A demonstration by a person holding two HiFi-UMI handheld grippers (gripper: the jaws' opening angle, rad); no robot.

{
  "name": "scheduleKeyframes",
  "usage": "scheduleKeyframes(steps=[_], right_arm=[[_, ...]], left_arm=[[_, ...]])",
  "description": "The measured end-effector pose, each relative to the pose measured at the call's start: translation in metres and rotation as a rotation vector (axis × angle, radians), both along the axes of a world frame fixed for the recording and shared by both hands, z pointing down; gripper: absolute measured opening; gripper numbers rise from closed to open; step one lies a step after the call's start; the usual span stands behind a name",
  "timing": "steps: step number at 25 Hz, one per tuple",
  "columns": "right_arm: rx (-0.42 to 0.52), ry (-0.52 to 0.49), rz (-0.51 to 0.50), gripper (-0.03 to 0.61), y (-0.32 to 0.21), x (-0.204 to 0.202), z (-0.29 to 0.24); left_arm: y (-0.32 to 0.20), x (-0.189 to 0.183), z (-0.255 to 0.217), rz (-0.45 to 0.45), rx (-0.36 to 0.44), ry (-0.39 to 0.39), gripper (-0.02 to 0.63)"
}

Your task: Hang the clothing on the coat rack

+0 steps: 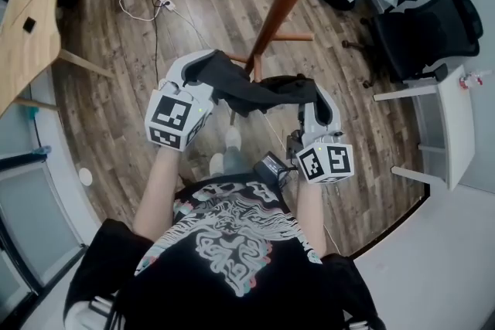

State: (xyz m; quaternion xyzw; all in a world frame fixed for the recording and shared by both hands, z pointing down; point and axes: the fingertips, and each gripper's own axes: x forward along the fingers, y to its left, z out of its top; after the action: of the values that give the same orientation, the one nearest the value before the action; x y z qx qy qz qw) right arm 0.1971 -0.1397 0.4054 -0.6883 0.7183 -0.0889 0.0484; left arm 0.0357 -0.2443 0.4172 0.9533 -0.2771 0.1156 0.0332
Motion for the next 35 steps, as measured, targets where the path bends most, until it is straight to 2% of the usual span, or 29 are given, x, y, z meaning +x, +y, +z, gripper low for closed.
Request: scheduleKeyframes(steps=[35], right_arm=[[-0.018,-0.031,-0.111,0.014,-0.082,0.023,0.023]], left_arm=[[-0.061,0.012,0.018,-0.091,-0.032,-0.032,0.0]])
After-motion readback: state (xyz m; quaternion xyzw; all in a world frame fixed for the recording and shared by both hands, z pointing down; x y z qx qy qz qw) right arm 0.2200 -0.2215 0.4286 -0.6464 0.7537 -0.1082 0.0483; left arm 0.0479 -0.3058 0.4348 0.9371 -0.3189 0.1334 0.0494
